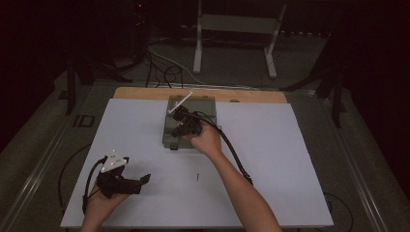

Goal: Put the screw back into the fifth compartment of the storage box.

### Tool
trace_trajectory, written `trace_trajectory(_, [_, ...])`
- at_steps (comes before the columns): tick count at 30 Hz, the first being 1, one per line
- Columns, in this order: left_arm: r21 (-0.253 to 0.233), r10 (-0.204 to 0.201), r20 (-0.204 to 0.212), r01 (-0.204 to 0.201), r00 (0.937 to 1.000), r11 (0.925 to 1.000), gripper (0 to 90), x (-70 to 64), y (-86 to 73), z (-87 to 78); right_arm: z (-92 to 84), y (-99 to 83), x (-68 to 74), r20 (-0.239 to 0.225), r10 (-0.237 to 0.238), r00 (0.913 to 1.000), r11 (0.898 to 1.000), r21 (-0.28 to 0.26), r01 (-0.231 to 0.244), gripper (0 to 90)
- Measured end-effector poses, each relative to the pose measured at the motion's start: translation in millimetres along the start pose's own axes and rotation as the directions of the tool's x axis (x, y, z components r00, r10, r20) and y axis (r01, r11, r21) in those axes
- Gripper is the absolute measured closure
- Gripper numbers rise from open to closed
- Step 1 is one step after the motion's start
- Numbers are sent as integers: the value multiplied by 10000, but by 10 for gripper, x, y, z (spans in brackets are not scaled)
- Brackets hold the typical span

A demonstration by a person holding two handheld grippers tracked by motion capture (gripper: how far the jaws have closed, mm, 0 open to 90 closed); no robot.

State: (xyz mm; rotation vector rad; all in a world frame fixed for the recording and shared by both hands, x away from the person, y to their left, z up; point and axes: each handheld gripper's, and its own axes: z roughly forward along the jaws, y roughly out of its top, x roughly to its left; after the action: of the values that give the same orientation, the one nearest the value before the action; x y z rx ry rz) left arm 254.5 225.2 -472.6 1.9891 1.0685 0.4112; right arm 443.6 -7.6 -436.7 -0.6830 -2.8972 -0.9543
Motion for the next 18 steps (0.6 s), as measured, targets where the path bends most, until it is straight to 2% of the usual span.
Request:
trace_trajectory(8, [-9, 32, 6, -32, 10000, 10000, 1, -4, 2, -6, 189, -9, -70, -4, 245, 9997, 9997, -51, -245, 874])
trace_trajectory(9, [-22, 32, 6, -32, 10000, 10000, 1, -4, 3, -8, 205, -10, -65, -75, 383, 9992, 9993, -14, -383, 873])
trace_trajectory(12, [-64, 25, -10, -25, 10000, 10000, 1, -4, 4, -10, 250, -9, -79, 66, 484, 9988, 9988, -57, -483, 873])
trace_trajectory(18, [-75, 35, -1, -35, 10000, 10000, 1, -3, 6, -16, 298, 5, -93, 71, 491, 9988, 9988, -8, -491, 867])
